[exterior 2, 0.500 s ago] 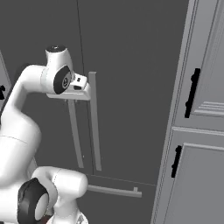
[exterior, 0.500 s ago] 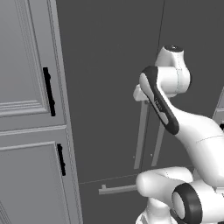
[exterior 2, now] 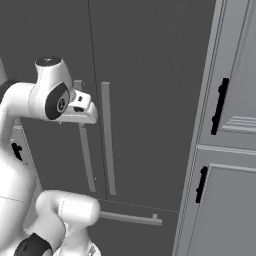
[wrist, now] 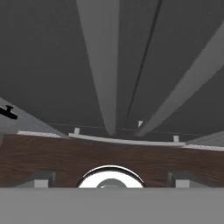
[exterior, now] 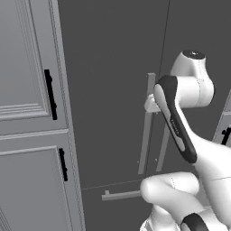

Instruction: Take the strawberry from the fridge and place it on top of the pancake, located on the dining counter.

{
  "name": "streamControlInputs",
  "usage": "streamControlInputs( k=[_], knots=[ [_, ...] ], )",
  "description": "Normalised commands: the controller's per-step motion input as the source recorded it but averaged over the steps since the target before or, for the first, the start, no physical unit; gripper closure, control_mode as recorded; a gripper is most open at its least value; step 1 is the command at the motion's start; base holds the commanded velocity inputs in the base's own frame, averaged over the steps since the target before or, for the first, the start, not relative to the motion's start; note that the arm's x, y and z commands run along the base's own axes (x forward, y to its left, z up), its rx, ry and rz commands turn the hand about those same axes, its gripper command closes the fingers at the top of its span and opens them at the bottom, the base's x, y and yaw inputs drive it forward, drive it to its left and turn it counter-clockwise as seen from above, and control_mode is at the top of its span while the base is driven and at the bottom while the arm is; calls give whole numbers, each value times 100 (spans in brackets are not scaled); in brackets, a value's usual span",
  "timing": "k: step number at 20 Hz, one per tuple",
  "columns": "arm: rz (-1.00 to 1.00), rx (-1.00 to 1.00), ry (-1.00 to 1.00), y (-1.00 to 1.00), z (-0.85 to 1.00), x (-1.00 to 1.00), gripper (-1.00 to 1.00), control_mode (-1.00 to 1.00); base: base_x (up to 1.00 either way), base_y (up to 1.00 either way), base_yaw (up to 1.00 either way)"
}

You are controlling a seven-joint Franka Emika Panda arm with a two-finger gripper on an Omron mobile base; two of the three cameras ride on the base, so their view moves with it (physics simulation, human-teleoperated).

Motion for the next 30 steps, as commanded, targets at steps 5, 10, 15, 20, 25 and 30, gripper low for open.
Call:
streamControlInputs(
  k=[5, 10, 15, 20, 25, 30],
  knots=[
    [-1, 0, -14, 0, 0, -93, -100, -100, 0, 0, 0],
    [-2, 0, -10, -5, 0, -54, -100, 100, -7, -2, 0],
    [0, 0, 0, 0, 0, 0, -100, 100, -14, -11, -4],
    [0, 0, 0, 0, 0, 0, -100, 100, -38, -1, 0],
    [0, 0, 0, 0, 0, 0, -100, 100, -78, 2, 0],
    [0, 0, 0, 0, 0, 0, -100, 100, -11, -24, 0]
  ],
)
